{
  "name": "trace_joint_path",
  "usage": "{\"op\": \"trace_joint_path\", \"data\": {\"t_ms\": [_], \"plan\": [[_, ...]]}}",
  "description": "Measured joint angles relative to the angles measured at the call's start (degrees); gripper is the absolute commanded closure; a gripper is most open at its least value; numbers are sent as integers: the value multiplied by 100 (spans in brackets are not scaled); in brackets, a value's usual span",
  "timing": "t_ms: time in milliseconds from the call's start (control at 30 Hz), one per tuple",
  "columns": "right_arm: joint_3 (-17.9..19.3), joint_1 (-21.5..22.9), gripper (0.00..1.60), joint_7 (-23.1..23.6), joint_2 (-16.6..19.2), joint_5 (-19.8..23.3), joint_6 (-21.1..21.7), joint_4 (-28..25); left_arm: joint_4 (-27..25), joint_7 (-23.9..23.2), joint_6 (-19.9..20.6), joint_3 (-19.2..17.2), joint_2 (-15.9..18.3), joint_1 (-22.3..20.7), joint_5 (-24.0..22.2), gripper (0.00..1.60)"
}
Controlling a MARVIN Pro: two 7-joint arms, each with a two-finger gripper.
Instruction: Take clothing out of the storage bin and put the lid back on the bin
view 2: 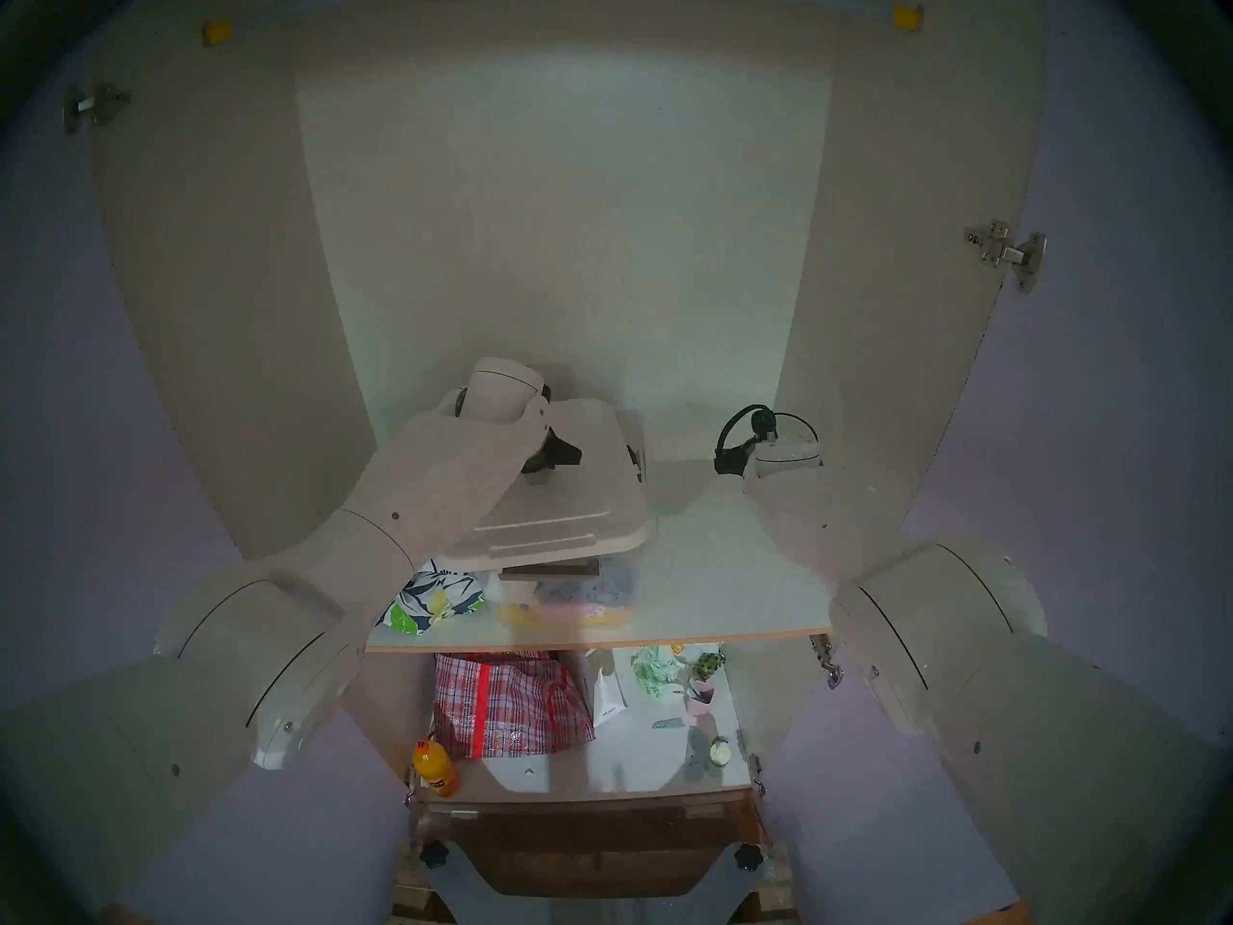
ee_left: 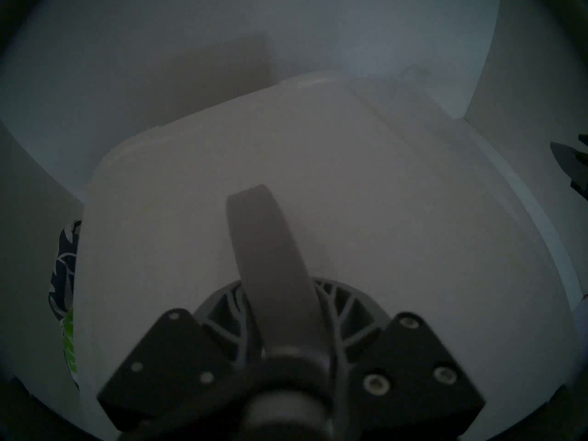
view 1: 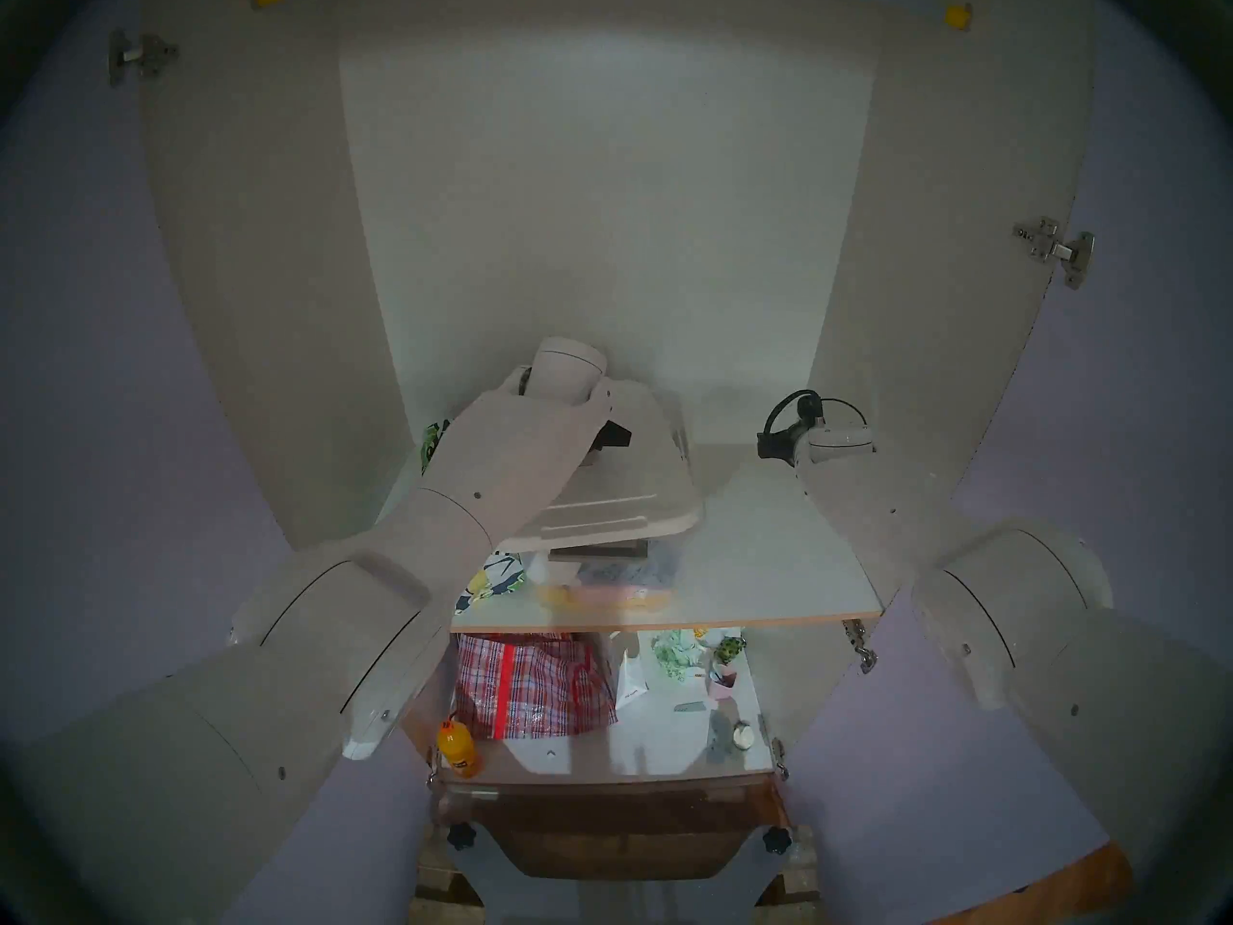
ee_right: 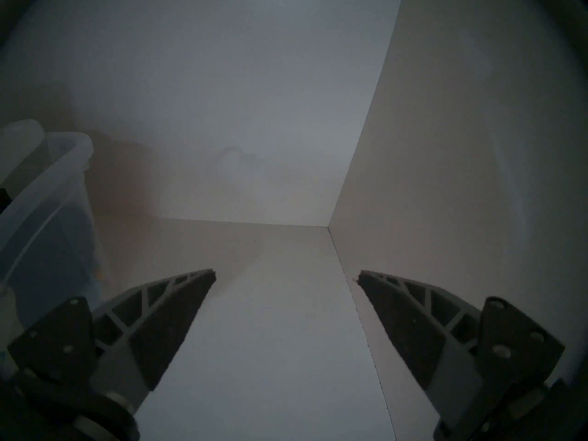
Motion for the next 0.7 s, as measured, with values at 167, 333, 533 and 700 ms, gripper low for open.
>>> {"op": "trace_joint_path", "data": {"t_ms": [167, 333, 533, 700], "plan": [[9, 8, 0, 7, -9, -13, -9, 29, -181, -353, -86, 345, 285, 10, 4, 160], [20, 18, 0, 13, -19, -25, -18, 50, -62, -434, -91, 381, 335, -106, -11, 160], [36, 26, 0, 19, -26, -43, -22, 68, 282, -452, -156, 309, 157, -288, -19, 160], [53, 32, 0, 25, -32, -59, -25, 84, 459, -492, -247, 308, 69, -409, -19, 160]]}}
